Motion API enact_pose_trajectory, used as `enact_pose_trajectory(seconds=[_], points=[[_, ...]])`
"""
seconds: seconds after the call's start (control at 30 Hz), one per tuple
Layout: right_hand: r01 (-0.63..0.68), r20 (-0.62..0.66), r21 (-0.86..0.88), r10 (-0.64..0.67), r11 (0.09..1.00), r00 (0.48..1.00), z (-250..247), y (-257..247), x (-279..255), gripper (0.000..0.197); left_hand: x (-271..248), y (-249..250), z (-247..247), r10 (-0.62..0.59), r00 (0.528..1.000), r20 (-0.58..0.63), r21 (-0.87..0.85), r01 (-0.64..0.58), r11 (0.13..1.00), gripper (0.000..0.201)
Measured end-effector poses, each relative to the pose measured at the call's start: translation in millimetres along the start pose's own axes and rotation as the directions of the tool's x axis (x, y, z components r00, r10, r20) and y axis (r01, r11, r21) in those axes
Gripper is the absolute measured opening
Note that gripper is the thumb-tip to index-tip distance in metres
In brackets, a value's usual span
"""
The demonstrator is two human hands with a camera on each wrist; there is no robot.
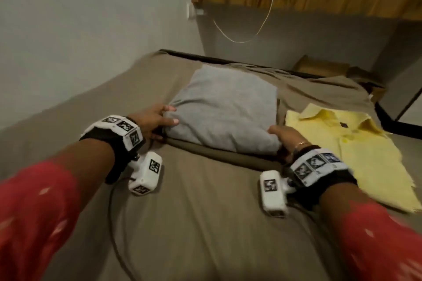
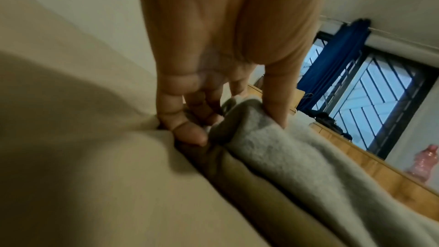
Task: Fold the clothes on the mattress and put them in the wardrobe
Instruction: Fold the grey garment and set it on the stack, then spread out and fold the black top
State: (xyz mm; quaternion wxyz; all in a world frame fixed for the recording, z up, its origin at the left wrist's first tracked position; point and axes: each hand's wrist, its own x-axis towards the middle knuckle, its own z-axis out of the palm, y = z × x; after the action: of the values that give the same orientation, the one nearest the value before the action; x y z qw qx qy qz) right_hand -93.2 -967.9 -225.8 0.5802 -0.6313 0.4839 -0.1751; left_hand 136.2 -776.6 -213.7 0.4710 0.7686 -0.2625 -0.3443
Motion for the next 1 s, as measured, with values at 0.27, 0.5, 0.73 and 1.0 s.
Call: enact_pose_trajectory(seconds=[0.27,0.5,0.73,1.0], points=[[0.010,0.003,-0.198,-0.009,0.980,1.000,-5.5,6.3,11.9,0.027,7.8,-6.5,3.6,-0.086,0.996,0.013,0.125,0.084,0.989,0.020],[-0.083,-0.080,-0.141,0.073,0.987,0.994,-1.9,-12.6,-60.3,0.045,-73.5,27.2,2.2,0.008,0.998,-0.061,0.503,0.024,0.864,0.039],[-0.192,0.081,0.123,0.183,0.974,0.980,25.3,20.2,-227.3,0.024,-293.1,-10.2,-63.4,-0.246,0.969,0.011,0.348,0.227,0.910,0.020],[-0.239,0.478,0.098,0.164,0.966,0.863,98.7,42.2,-419.0,0.023,-503.0,-43.9,-151.2,-0.338,0.941,-0.032,0.297,0.331,0.895,0.011]])
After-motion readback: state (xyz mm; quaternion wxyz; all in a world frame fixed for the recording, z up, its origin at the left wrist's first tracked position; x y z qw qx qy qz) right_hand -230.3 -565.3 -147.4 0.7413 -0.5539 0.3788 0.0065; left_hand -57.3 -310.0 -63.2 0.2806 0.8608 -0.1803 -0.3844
